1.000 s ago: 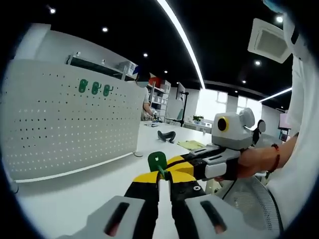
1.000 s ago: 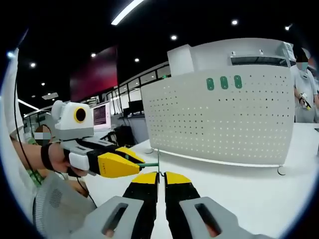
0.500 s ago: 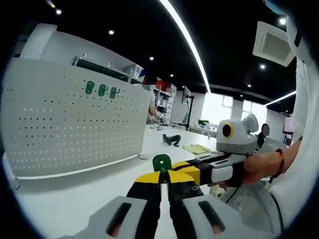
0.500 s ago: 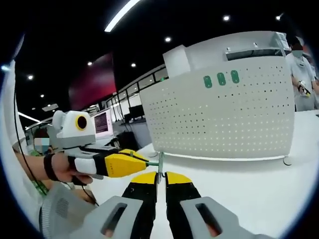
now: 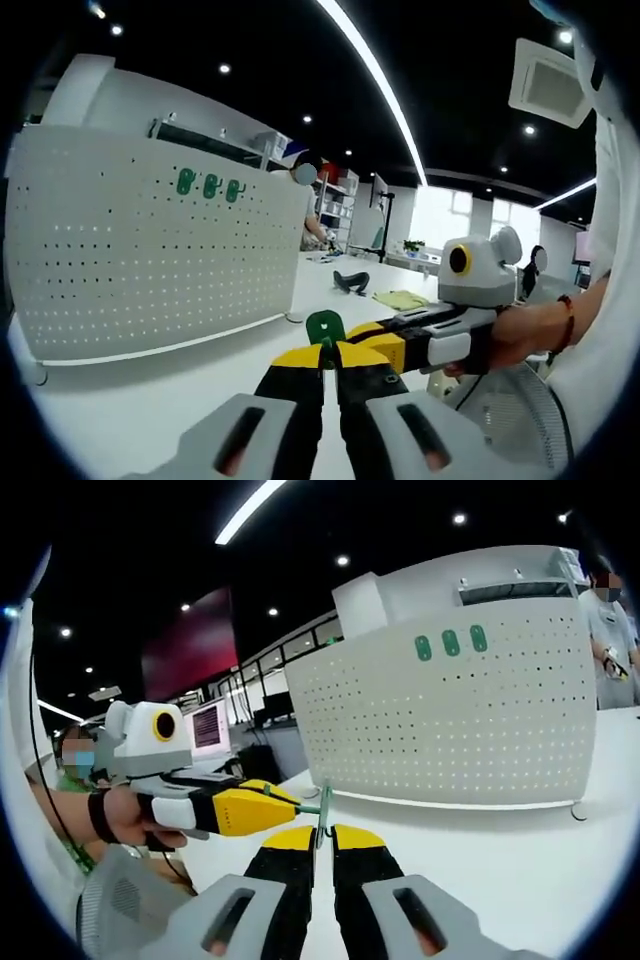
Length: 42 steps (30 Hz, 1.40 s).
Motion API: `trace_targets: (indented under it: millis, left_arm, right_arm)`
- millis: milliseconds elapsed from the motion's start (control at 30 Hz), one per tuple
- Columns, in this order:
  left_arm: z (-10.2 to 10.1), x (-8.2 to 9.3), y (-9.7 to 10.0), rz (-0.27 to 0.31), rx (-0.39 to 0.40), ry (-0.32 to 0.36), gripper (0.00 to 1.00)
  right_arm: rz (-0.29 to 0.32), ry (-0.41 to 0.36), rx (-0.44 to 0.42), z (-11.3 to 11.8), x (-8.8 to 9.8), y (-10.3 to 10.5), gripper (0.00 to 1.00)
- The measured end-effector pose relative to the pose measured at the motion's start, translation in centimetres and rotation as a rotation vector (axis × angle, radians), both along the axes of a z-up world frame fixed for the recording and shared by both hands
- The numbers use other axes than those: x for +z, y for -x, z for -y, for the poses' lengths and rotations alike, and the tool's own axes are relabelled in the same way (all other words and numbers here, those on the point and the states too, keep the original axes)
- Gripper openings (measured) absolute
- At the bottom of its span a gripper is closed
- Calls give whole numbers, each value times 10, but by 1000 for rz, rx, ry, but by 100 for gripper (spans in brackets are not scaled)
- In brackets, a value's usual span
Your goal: Insert the hook assembly into the mounting plate slot until the hook locks in place.
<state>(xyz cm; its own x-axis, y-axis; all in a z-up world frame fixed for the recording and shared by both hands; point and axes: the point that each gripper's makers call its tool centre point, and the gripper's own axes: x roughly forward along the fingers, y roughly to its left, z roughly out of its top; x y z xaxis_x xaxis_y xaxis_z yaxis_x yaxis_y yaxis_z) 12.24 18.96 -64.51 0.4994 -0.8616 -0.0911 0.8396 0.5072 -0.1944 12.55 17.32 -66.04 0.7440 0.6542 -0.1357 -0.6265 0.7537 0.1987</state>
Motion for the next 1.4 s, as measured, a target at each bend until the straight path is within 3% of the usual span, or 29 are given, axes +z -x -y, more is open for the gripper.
trace_targets:
  millis: [700, 1033, 1400]
  left_arm:
    - [-18, 18, -31, 70, 119, -31, 3]
    - [-19, 31, -52, 119, 168, -43, 3]
    - [-29, 41, -78, 156, 253, -79, 3]
  right_arm:
    - [-5, 17, -9, 10, -3, -1, 12]
    - [27, 61, -21, 15, 0, -1, 29]
    - [17, 46, -20, 16, -4, 2, 42]
